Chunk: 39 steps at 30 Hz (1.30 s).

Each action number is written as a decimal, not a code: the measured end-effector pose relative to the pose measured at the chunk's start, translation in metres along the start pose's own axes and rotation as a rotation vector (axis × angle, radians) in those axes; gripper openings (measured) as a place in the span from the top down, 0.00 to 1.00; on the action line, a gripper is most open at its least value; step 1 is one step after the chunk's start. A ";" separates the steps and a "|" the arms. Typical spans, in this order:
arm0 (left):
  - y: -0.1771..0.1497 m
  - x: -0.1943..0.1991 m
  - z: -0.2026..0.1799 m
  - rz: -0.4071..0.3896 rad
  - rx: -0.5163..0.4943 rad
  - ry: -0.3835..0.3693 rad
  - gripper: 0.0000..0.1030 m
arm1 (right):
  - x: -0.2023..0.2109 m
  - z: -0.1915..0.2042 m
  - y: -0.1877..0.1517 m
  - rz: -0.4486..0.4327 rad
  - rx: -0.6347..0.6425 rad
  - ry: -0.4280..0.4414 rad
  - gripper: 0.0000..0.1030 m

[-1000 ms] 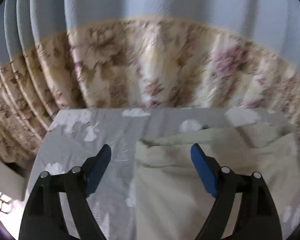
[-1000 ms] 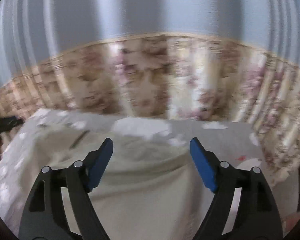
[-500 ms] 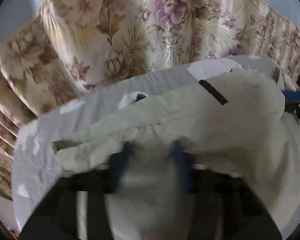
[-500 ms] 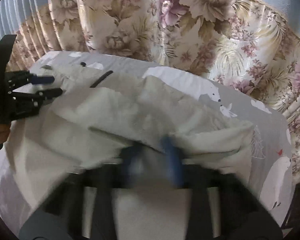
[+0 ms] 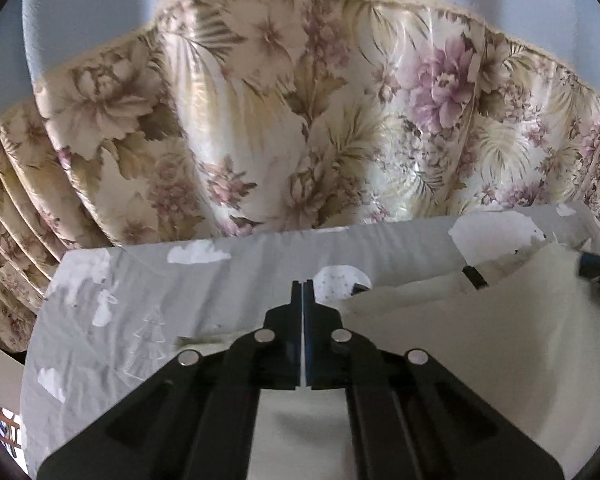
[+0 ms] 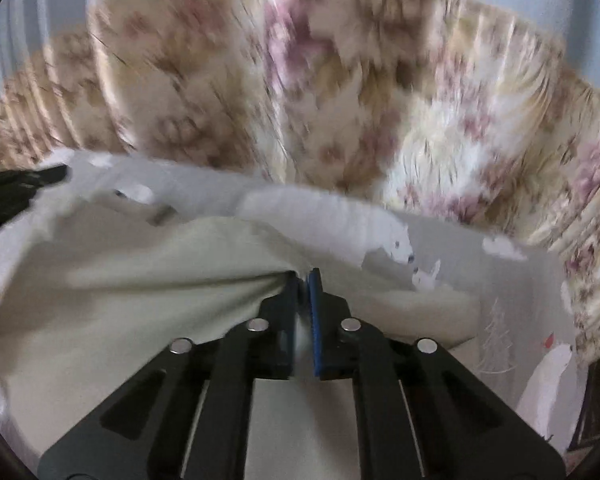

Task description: Fold large clothes

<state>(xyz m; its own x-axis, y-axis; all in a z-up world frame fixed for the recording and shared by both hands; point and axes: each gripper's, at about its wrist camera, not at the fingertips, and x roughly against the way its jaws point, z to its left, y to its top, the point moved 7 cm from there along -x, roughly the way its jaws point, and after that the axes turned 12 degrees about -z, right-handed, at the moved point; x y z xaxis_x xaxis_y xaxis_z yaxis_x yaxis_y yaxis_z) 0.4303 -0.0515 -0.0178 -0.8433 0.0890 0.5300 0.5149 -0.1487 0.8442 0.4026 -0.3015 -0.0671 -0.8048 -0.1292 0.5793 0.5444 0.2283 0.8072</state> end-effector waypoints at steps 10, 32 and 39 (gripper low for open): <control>-0.034 0.055 -0.033 0.016 -0.010 -0.136 0.75 | 0.046 -0.025 -0.006 -0.097 -0.145 -0.037 0.20; -0.060 0.023 -0.052 0.086 -0.077 0.008 0.32 | 0.035 0.044 -0.038 0.015 -0.078 -0.036 0.03; -0.047 -0.008 -0.045 0.045 -0.070 0.066 0.17 | -0.018 0.033 -0.022 0.015 -0.069 -0.068 0.03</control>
<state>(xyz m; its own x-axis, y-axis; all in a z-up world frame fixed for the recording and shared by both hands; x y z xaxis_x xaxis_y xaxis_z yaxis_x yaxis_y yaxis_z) 0.4054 -0.0890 -0.0654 -0.8287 0.0162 0.5594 0.5429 -0.2193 0.8106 0.3967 -0.2722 -0.0991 -0.8092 -0.0595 0.5845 0.5699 0.1621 0.8055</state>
